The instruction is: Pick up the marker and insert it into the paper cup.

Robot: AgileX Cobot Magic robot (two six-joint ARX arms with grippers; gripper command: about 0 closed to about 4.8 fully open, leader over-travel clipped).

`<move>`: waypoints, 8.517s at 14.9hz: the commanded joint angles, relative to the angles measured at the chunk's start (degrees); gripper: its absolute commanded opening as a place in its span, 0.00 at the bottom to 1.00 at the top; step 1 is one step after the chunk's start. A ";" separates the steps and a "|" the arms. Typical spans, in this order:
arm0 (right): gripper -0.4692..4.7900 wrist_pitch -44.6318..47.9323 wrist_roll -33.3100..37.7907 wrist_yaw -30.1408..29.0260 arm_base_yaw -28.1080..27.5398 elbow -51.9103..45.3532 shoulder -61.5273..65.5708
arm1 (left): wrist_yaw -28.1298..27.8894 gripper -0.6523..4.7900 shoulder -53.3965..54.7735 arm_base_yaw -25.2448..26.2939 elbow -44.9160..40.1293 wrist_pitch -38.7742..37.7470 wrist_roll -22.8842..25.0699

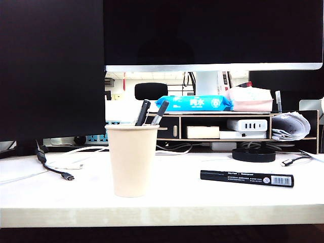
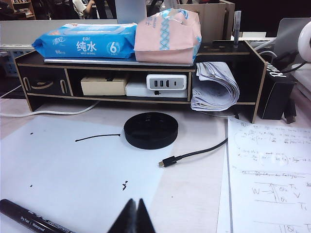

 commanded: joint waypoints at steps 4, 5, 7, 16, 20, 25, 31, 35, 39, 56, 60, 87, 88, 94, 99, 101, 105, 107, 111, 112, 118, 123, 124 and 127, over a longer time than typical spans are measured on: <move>0.08 0.94 0.09 -0.07 0.02 -0.17 0.00 | 0.02 0.11 0.00 0.07 0.04 0.76 0.00; 0.08 0.94 0.09 -0.07 0.02 -0.17 0.00 | 0.13 0.11 0.00 0.07 0.04 0.76 -0.68; 0.08 0.94 0.09 -0.07 0.02 -0.17 0.00 | 5.01 0.11 0.00 0.07 0.04 0.74 -4.81; 0.08 0.94 0.09 -0.11 0.04 -0.17 0.00 | 38.88 0.11 0.00 -8.68 0.09 -1.18 -19.89; 0.08 0.94 0.09 -0.11 0.04 -0.17 0.00 | 19.80 0.11 0.00 -30.62 0.07 -4.79 -19.67; 0.08 0.92 0.09 -0.11 0.02 -0.17 0.00 | -8.33 0.11 0.50 -54.21 0.04 -6.86 -18.32; 0.08 0.83 0.11 -0.13 0.04 -0.17 0.00 | -14.97 0.11 8.74 -56.39 0.04 -5.95 -17.94; 0.08 0.83 3.63 -1.88 0.04 -0.17 0.00 | -13.92 0.11 9.90 -56.41 0.04 -5.31 -17.94; 0.09 2.01 17.62 -10.25 0.04 -0.17 0.00 | -13.97 0.11 9.88 -56.43 0.04 -2.58 -17.94; 0.08 -41.77 -22.36 -19.58 14.05 65.53 80.85 | -13.92 0.11 9.88 -56.46 0.04 -2.64 -18.14; 0.09 -50.18 -27.21 -7.63 19.69 79.97 99.30 | -13.90 0.11 9.90 -56.46 0.04 -2.67 -18.12; 0.45 -46.34 -30.38 -1.73 25.44 81.79 109.26 | -14.14 0.11 9.88 -56.43 0.04 -3.04 -17.92; 0.45 -46.23 -30.36 -1.70 25.44 81.79 109.39 | -14.14 0.11 9.88 -56.43 0.04 -3.04 -17.92; 0.45 -46.34 -29.79 -0.94 25.44 81.77 111.36 | -14.14 0.11 9.88 -56.43 0.04 -3.06 -17.92; 0.41 -45.31 -29.73 -0.90 25.40 81.77 111.82 | -14.14 0.11 9.88 -56.43 0.04 -3.06 -17.92; 0.41 -45.53 -29.66 -0.57 25.40 81.74 112.59 | -14.14 0.11 9.88 -56.43 0.04 -3.06 -17.92; 0.41 -45.62 -29.53 0.15 25.38 81.74 113.26 | -14.14 0.11 9.88 -56.43 0.04 -3.06 -17.92; 0.40 -45.48 -29.53 0.15 25.38 81.74 113.31 | -14.14 0.11 9.88 -56.43 0.04 -3.06 -17.92; 0.27 -45.48 -29.53 0.37 25.38 81.74 113.31 | -14.14 0.11 9.88 -56.43 0.04 -3.06 -17.92; 0.26 -45.51 -29.53 0.39 25.38 81.74 113.31 | -14.14 0.11 9.88 -56.43 0.04 -3.06 -17.92; 0.20 -45.51 -29.51 1.49 25.38 81.77 113.28 | -14.14 0.11 9.88 -56.43 0.04 -3.06 -17.92; 0.19 -45.35 -28.33 2.93 25.00 81.81 112.87 | -14.14 0.11 9.88 -56.43 0.04 -3.08 -17.92; 0.19 -45.37 -28.17 2.93 24.96 81.81 112.74 | -14.14 0.11 9.88 -56.43 0.04 -3.08 -17.92; 0.19 -45.07 -28.15 2.93 24.83 81.83 110.12 | -14.14 0.11 9.88 -56.43 0.04 -3.08 -17.92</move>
